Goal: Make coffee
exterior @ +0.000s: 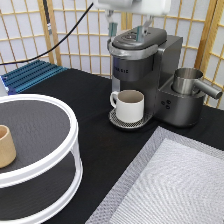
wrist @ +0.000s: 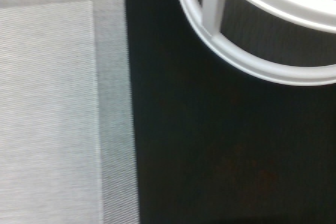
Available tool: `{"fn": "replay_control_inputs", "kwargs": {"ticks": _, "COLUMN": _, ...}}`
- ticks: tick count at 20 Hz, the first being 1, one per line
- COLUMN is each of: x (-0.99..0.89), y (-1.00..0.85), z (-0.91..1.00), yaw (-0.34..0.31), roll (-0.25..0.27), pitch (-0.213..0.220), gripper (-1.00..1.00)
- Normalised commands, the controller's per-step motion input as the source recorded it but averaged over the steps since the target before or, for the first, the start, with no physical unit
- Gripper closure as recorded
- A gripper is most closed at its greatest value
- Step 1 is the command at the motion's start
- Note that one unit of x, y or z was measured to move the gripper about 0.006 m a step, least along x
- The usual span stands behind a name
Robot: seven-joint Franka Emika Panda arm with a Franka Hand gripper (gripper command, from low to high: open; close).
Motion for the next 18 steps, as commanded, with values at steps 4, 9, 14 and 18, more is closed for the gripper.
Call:
{"fn": "replay_control_inputs", "kwargs": {"ticks": 4, "x": -0.10, "y": 0.04, "z": 0.07, "yaw": 0.363, "roll": 0.000, "pitch": -0.038, "gripper": -1.00}}
{"fn": "replay_control_inputs", "kwargs": {"ticks": 9, "x": 0.00, "y": 0.00, "z": 0.00, "yaw": 0.375, "roll": 0.000, "pitch": 0.003, "gripper": -1.00}}
{"fn": "replay_control_inputs", "kwargs": {"ticks": 14, "x": 0.00, "y": 0.00, "z": 0.06, "yaw": 0.375, "roll": 0.006, "pitch": 0.065, "gripper": -1.00}}
{"fn": "replay_control_inputs", "kwargs": {"ticks": 18, "x": 0.00, "y": 0.00, "z": 0.08, "yaw": 0.369, "roll": 0.043, "pitch": 0.108, "gripper": -1.00}}
